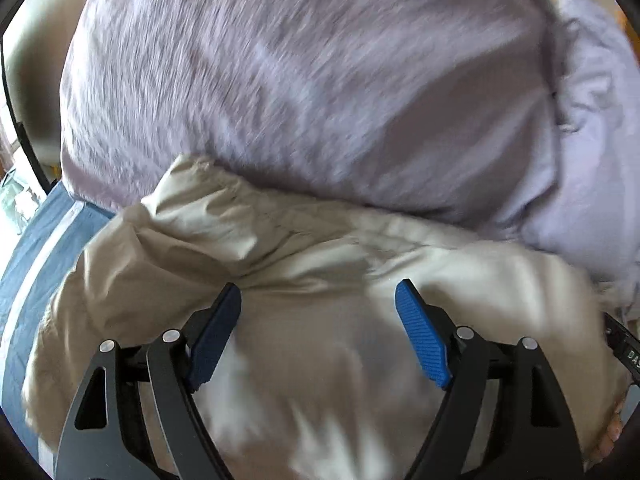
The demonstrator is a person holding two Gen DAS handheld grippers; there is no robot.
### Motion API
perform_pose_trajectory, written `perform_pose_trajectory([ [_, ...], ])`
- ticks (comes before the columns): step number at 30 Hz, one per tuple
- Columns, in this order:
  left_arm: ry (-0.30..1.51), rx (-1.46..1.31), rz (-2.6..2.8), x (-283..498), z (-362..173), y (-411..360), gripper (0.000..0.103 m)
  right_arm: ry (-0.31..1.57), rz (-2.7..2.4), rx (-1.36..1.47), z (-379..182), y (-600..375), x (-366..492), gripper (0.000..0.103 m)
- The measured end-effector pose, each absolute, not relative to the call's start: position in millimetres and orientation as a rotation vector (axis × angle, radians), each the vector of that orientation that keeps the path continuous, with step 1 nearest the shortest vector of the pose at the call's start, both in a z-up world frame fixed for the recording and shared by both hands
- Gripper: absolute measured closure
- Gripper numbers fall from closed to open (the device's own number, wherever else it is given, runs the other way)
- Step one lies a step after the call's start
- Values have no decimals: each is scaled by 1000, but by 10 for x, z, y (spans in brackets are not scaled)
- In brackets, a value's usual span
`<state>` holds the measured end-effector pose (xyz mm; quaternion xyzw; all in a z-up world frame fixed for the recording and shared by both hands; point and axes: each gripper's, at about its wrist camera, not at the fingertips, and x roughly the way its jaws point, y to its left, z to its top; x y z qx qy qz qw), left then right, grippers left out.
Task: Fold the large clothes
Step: 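Lay the hem over the collar and open both grippers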
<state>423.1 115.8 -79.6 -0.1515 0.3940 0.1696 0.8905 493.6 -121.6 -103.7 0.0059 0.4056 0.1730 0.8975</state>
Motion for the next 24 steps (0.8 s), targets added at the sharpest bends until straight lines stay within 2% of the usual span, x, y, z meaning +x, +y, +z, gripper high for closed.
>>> perform_pose_trajectory([
  [6, 812, -279, 245, 4330, -628, 656, 23, 837, 425, 11, -960, -936, 4724, 41],
  [13, 849, -228, 252, 4542, -907, 292, 22, 868, 401, -47, -1150, -604, 4667, 40],
  [24, 852, -252, 258, 4770, -1195, 402, 19, 861, 389, -57, -1332, -558, 4886, 36],
])
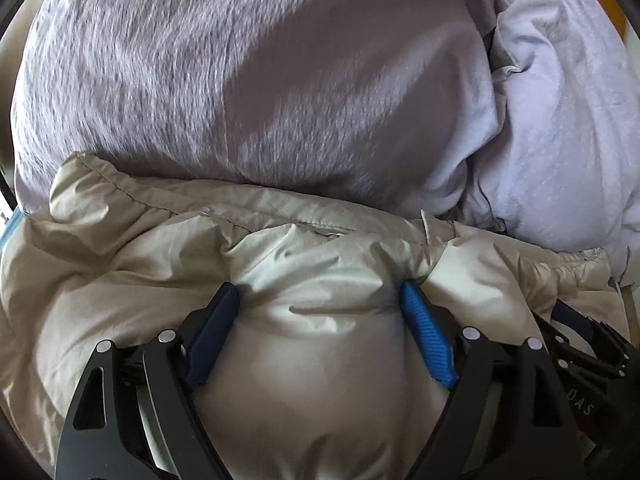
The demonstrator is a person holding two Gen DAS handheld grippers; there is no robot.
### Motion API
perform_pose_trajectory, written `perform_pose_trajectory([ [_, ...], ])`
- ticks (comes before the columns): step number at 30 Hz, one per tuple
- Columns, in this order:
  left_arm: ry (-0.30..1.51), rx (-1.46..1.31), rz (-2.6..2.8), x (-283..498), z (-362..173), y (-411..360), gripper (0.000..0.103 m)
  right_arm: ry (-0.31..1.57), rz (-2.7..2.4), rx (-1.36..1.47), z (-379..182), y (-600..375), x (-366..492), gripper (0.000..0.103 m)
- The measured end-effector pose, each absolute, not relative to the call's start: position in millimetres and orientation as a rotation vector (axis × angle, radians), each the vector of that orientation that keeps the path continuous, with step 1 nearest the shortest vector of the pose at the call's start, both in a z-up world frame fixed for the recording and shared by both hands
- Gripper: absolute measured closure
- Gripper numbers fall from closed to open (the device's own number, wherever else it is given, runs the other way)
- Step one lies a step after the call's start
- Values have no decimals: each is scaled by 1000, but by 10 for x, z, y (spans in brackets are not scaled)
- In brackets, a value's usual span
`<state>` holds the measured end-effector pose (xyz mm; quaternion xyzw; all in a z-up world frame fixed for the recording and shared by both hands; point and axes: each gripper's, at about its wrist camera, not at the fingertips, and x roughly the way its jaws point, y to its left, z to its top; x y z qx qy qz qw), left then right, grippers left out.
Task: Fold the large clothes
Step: 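Lay the hem over the collar and open both grippers, then grasp the side edge of the folded jacket with both grippers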
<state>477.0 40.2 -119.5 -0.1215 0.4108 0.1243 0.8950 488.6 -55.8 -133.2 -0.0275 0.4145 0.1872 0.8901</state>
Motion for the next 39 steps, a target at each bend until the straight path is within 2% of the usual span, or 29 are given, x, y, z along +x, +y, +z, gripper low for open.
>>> perform_pose_trajectory([
  [28, 860, -251, 255, 4847, -1336, 394, 17, 852, 384, -72, -1538, -564, 5064, 32],
  [34, 889, -250, 237, 4816, -1233, 485, 18, 927, 394, -35, -1380, -732, 5140, 32],
  [39, 880, -237, 276, 4566, -1117, 561, 18, 918, 342, 6, -1158, -1116, 5015, 31],
])
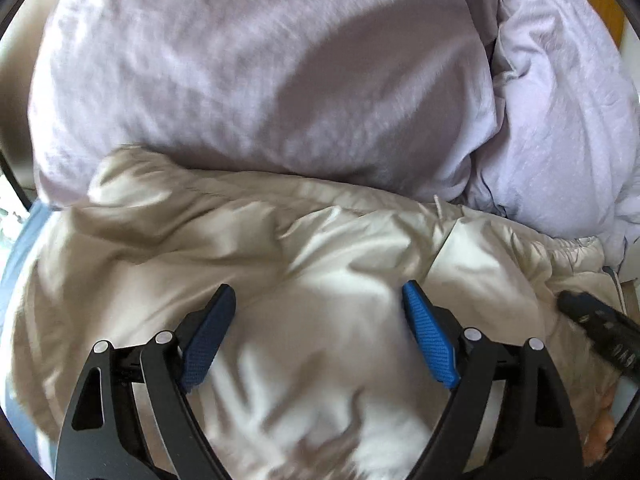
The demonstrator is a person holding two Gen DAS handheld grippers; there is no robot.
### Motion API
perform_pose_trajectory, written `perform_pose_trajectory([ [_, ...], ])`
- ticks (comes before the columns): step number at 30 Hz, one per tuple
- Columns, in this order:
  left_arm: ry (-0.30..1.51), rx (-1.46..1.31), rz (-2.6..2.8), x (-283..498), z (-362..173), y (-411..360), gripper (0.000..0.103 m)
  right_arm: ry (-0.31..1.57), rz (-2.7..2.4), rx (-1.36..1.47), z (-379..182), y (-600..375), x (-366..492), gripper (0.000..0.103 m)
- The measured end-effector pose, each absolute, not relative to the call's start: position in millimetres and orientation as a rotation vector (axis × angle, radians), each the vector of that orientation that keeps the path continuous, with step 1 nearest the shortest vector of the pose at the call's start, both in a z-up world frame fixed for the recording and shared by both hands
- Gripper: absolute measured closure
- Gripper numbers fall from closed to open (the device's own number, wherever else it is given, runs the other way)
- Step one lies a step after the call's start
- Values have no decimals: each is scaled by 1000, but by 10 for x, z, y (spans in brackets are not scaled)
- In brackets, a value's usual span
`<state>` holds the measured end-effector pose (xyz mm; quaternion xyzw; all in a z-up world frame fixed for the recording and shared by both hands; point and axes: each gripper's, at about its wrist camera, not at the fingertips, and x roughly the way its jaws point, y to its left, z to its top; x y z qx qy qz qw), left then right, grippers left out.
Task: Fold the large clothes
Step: 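Grasp the side edge of the folded jacket with both grippers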
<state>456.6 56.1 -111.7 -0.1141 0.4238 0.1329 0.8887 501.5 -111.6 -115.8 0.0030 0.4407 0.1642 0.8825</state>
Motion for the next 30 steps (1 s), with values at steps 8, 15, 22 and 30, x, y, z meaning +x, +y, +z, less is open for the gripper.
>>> perform_pose_trajectory([
  [8, 852, -226, 389, 3929, -1000, 856, 18, 898, 160, 112, -891, -2187, 4497, 27],
  [15, 897, -333, 516, 3435, -1106, 1412, 18, 1024, 75, 284, -1177, -3044, 4232, 23],
  [22, 932, -394, 537, 3221, -1075, 1592, 13, 1100, 149, 476, -1447, -3228, 4172, 19],
  [30, 924, -523, 571, 3292, -1176, 1791, 5, 1163, 234, 594, -1635, -3127, 4114, 23],
])
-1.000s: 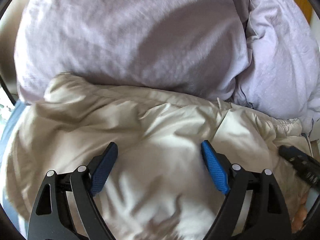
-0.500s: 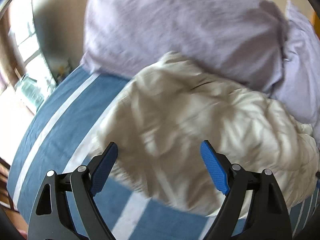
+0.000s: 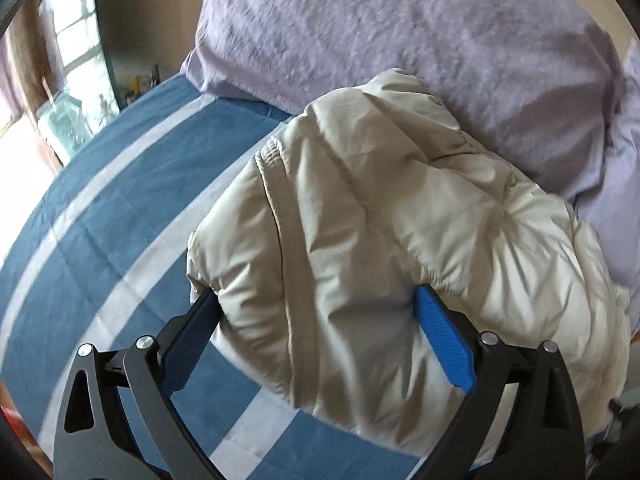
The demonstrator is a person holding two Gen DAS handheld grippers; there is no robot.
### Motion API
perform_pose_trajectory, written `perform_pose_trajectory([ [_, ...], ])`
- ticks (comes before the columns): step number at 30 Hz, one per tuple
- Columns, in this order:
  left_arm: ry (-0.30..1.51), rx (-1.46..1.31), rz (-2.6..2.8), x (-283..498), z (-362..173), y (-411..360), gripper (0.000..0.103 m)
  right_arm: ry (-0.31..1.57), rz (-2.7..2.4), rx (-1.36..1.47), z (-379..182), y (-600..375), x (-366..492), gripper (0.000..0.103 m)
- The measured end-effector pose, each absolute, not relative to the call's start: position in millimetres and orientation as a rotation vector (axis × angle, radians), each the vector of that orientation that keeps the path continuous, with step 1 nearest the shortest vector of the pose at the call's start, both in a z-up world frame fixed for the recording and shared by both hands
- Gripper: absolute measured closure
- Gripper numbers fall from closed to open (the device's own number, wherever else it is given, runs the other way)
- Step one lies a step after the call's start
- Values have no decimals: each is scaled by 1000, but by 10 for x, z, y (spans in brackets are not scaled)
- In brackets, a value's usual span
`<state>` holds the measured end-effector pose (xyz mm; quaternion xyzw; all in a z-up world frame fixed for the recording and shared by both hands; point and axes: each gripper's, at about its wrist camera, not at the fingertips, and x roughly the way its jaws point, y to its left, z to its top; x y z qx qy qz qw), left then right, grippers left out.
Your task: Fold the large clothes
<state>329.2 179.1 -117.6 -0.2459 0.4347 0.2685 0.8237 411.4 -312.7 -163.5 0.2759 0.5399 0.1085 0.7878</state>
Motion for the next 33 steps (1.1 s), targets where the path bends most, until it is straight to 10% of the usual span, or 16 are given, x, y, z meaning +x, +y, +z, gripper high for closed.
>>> perform_pose_trajectory([
  [6, 912, -658, 588, 3231, -1247, 1955, 5, 1140, 250, 638, -1637, -3066, 4067, 46],
  [16, 900, -931, 539, 3012, -1484, 2227, 7, 1148, 220, 683, -1673, -2990, 4099, 43],
  [27, 816, -886, 454, 2890, -1200, 2182, 76, 1081, 209, 558, -1472, -2871, 4004, 78],
  [33, 789, -855, 406, 2593, -1030, 2201, 80, 1051, 223, 525, -1335, -2819, 3759, 81],
])
